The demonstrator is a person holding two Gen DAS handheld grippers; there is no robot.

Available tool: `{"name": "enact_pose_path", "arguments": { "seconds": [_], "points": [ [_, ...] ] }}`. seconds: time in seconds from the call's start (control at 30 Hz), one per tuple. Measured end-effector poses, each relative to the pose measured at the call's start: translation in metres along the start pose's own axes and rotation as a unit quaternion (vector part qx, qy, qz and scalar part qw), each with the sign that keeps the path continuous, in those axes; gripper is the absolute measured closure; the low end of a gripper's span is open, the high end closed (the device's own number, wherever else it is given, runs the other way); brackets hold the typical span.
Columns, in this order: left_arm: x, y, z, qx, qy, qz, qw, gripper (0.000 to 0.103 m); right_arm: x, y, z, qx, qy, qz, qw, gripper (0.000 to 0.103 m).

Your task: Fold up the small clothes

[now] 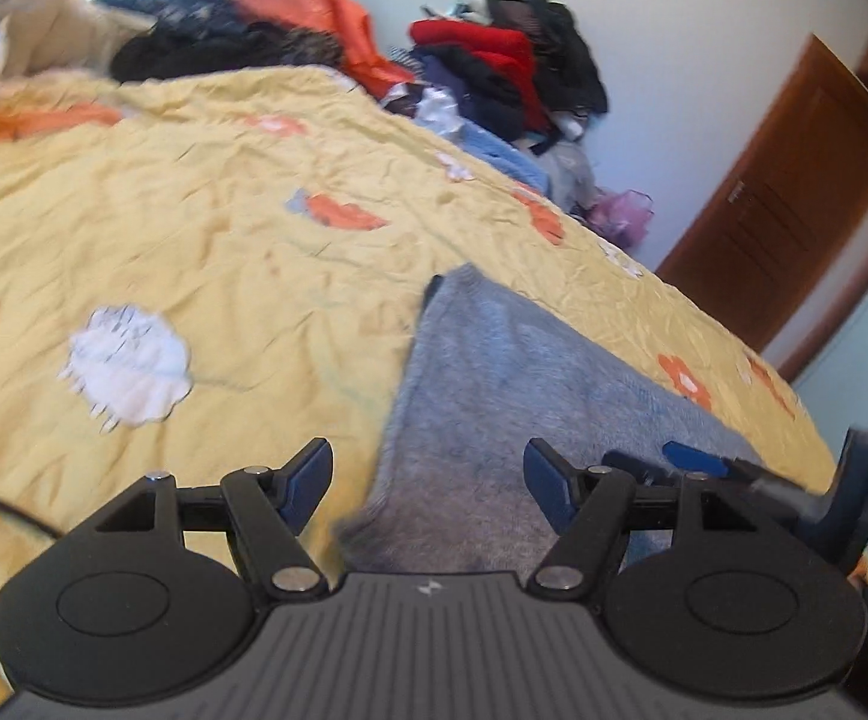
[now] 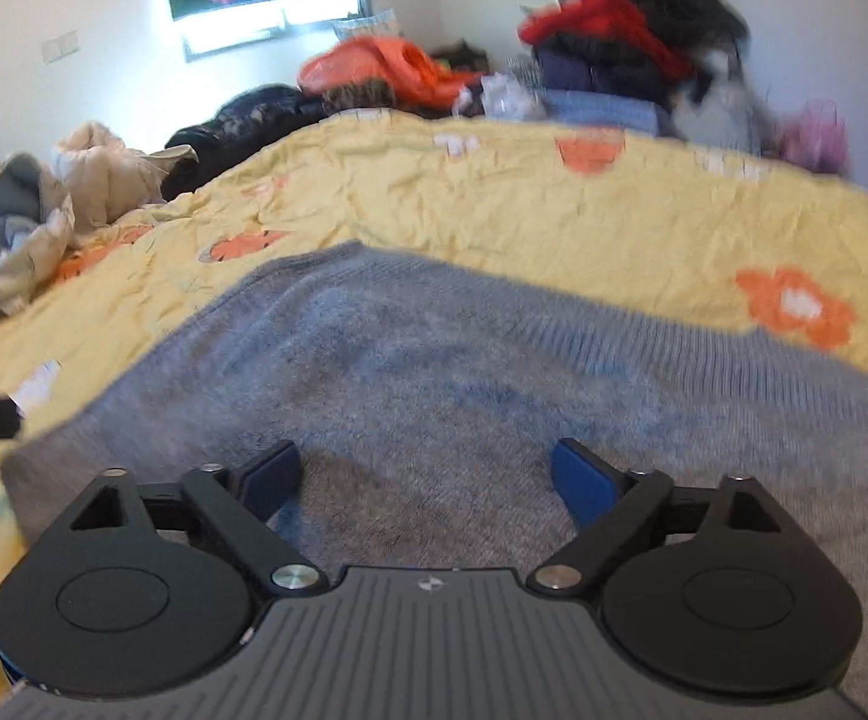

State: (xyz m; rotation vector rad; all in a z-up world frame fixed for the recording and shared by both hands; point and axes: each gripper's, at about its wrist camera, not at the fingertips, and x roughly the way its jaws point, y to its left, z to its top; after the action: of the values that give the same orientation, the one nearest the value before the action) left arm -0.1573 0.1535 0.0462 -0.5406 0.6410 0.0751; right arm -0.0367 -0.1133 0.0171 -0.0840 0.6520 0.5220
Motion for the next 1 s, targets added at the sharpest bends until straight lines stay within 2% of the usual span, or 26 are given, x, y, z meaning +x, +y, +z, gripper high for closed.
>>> {"name": "enact_pose_path", "arguments": {
  "seconds": [0.1,0.2,0.37,0.4,0.43,0.47,0.5,0.7,0.77,0.83,0.93,1.0],
  "points": [
    [0.005,0.013,-0.004,-0.075,0.038,-0.016,0.9963,0.033,0.003,0.007,0.000,-0.014,0.006,-0.006,1.000,0.000],
    [0.017,0.023,-0.016,-0.147,0.074,-0.034,0.9858,0.033,-0.002,0.001,-0.002,0.002,-0.003,0.009,1.000,0.000],
    [0.021,0.018,-0.018,-0.174,0.057,-0.014,0.9829,0.033,-0.008,-0.010,-0.004,0.035,-0.017,0.028,0.999,0.000],
    [0.024,0.014,-0.016,-0.169,0.054,-0.005,0.9842,0.042,-0.009,-0.010,-0.005,0.039,-0.018,0.029,0.999,0.000],
    [0.027,0.009,-0.014,-0.154,0.056,0.008,0.9865,0.057,-0.009,-0.011,-0.005,0.041,-0.020,0.030,0.999,0.000],
    [0.032,0.005,-0.013,-0.138,0.065,0.017,0.9881,0.087,-0.009,-0.011,-0.005,0.042,-0.020,0.030,0.998,0.000],
    [0.039,0.002,-0.012,-0.126,0.080,0.027,0.9885,0.091,-0.009,-0.012,-0.005,0.044,-0.021,0.031,0.998,0.000],
    [0.044,-0.016,-0.010,-0.064,0.067,0.055,0.9942,0.097,-0.010,-0.013,-0.005,0.048,-0.018,0.030,0.998,0.000],
    [0.037,-0.035,-0.011,0.002,0.046,0.064,0.9968,0.097,-0.009,-0.011,0.005,0.043,0.005,0.024,0.999,0.001],
    [0.026,-0.061,-0.015,0.088,0.015,0.050,0.9948,0.097,-0.010,-0.009,0.023,0.051,0.033,0.035,0.998,0.001],
    [0.017,-0.095,-0.023,0.181,-0.015,0.013,0.9833,0.097,-0.010,-0.017,0.060,0.113,0.053,0.112,0.986,0.001],
    [0.017,-0.108,-0.028,0.218,-0.015,-0.004,0.9758,0.097,0.003,-0.019,0.085,0.163,0.088,0.176,0.967,0.001]
  ]
}}
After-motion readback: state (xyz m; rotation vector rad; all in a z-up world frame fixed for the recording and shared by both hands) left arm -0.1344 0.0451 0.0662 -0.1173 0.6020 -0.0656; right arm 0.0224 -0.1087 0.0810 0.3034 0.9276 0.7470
